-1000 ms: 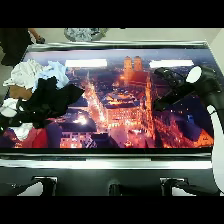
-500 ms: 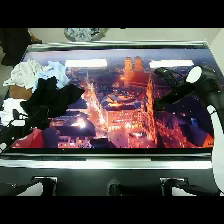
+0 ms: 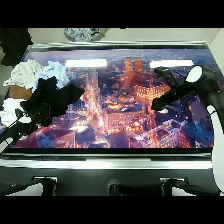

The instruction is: Fold the shirts.

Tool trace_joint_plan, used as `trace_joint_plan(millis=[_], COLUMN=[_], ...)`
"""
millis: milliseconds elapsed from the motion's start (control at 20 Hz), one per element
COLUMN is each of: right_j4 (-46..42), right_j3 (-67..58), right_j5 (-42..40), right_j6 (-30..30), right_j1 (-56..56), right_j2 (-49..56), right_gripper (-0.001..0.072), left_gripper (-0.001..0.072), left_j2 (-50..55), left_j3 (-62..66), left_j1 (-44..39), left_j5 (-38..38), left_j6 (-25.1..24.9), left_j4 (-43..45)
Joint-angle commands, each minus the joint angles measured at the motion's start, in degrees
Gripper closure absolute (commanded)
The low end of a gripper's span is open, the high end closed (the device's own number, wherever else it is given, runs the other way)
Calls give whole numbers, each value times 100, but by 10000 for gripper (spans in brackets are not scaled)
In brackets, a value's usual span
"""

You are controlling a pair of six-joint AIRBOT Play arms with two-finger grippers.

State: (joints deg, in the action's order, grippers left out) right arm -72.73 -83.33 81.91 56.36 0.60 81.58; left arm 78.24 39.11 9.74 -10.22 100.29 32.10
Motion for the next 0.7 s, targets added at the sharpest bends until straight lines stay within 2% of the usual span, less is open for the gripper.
trace_joint_plan(millis=[0,50,150,200,250,400,450,500,650], right_j4=[31,31,13,-39,-229,-1005,-1255,-1456,-1941], right_j3=[2,2,0,-4,-39,-472,-658,-826,-1128], right_j5=[4,7,4,-81,-186,-221,-273,-321,-570], right_j6=[4,2,-13,-127,-295,-321,-308,-236,-98], right_j1=[2,2,0,0,0,0,0,0,0], right_j2=[2,2,2,0,-4,-175,-321,-487,-1174], right_gripper=[177,177,117,59,36,36,36,35,21], left_gripper=[137,267,681,677,678,680,680,680,680], left_j2=[409,518,634,610,551,-22,-334,-647,-1491], left_j3=[420,540,785,925,1150,2277,2702,3069,4002], left_j1=[-118,-131,-90,-37,26,87,9,-118,-739], left_j5=[48,-13,-455,-721,-1051,-2175,-2470,-2629,-2686], left_j6=[2,0,-2,-76,-481,-2688,-3165,-3390,-3425], left_j4=[-22,-22,-20,-17,-17,-17,-15,-15,-17])
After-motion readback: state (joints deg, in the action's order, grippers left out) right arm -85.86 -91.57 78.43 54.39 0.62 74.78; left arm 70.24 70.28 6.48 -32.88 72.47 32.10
